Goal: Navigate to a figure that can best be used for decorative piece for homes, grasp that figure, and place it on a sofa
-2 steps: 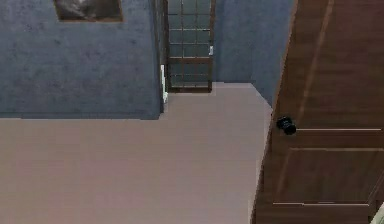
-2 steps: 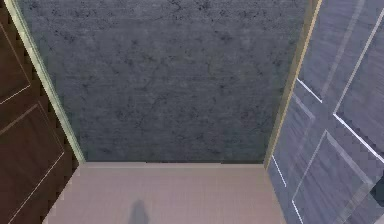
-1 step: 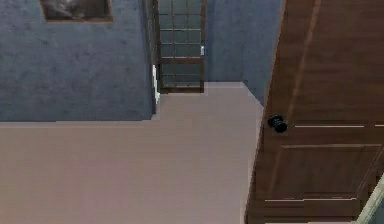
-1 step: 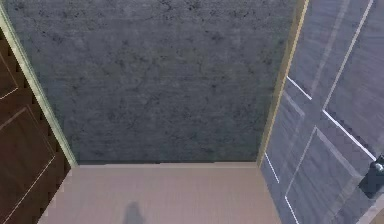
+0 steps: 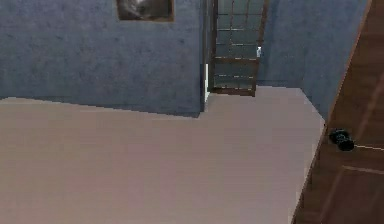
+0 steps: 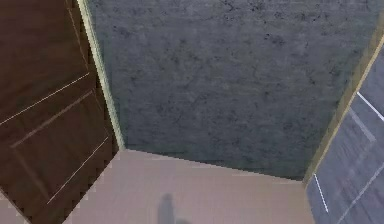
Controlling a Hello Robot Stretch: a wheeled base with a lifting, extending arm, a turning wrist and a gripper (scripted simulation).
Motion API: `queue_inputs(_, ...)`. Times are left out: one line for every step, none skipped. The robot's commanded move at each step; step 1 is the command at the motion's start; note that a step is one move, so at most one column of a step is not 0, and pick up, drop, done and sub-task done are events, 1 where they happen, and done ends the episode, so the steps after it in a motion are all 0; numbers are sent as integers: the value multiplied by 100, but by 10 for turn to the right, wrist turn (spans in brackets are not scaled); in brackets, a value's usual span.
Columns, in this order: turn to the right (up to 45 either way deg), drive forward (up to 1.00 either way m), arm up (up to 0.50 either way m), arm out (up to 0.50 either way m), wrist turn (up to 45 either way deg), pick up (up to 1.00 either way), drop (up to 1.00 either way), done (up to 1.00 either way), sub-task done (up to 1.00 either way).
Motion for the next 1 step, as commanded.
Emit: queue_inputs(0, 70, 0, 0, 0, 0, 0, 0, 0)
